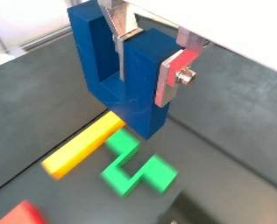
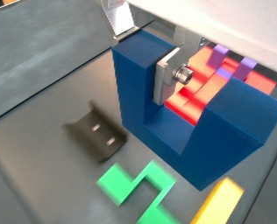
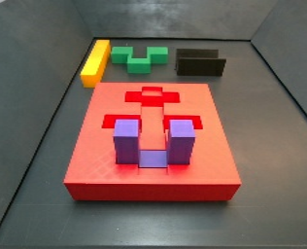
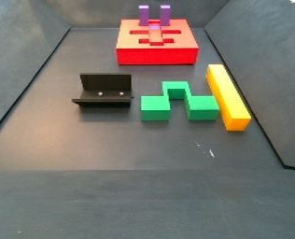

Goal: Pick up the blue object. Move up. Move to above the board. Insert the blue object.
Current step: Move to above the board, then insert the blue object.

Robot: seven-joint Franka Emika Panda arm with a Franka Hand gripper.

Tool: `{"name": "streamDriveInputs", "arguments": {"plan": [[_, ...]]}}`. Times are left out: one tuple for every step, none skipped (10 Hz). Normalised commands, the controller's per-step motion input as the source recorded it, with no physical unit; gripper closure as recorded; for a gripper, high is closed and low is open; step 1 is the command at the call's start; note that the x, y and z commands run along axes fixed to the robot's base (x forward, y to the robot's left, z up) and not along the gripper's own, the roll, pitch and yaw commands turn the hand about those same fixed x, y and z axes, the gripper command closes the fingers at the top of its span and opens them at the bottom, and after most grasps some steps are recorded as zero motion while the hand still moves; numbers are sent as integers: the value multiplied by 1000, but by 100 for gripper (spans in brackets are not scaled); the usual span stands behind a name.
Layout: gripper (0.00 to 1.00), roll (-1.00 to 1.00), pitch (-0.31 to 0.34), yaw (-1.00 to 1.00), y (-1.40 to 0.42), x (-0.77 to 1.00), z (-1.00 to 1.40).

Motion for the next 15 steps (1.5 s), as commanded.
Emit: {"name": "streamDriveInputs", "arguments": {"plan": [[100,-1,7,-7,-1400,-112,136],[100,7,9,-2,-1400,-115,144],[100,10,3,1,-1400,-121,146],[100,-11,10,7,-1400,-119,152],[100,4,19,3,-1400,-114,161],[100,6,28,9,-1400,-105,174],[100,-14,61,7,-1400,-83,196],[100,16,92,4,-717,-14,106],[100,15,114,4,-375,41,62],[100,9,127,7,-211,64,38],[100,-3,0,0,0,0,-29],[100,0,-51,3,-54,0,-106],[100,0,-94,91,-6,57,-354],[100,0,-194,120,0,711,-491],[100,-56,-204,57,31,874,-349]]}}
